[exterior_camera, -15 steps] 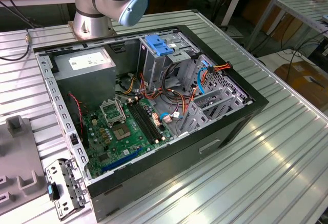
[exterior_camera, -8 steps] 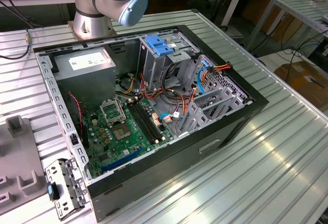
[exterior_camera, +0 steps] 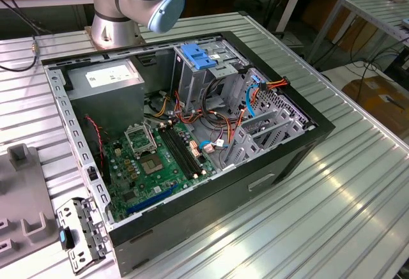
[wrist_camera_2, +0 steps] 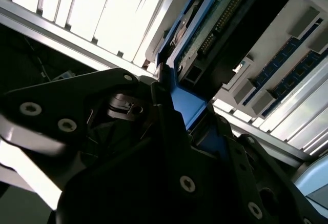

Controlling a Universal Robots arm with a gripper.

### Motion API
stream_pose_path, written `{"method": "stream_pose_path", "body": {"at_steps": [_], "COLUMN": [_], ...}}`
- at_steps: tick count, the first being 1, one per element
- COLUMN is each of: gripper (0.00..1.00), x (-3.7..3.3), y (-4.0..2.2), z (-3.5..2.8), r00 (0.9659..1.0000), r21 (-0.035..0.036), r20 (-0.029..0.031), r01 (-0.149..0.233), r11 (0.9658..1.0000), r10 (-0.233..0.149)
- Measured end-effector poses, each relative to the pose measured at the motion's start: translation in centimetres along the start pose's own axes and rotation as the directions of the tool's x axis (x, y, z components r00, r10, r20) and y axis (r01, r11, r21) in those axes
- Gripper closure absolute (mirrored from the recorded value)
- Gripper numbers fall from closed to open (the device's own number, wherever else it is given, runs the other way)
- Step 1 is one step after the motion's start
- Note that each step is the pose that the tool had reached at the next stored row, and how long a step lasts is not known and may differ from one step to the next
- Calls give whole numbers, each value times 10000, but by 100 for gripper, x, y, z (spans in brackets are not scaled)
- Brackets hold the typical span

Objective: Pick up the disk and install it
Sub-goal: 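Pick up the disk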

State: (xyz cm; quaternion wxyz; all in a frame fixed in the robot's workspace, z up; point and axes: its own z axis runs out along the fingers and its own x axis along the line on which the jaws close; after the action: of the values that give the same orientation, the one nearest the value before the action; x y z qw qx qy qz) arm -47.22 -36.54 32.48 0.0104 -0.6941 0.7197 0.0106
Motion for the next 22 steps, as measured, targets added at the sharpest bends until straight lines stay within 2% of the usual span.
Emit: {"method": "stream_pose_path", "body": {"at_steps": [8, 22], "gripper": [63, 63], "x": [-4, -5], "y": [0, 0], "z": [-126, -169], "r00": [10000, 10000], "r21": [1, 0], "r20": [0, -1], "r01": [0, 0], "r11": [10000, 10000], "r10": [0, 0]}}
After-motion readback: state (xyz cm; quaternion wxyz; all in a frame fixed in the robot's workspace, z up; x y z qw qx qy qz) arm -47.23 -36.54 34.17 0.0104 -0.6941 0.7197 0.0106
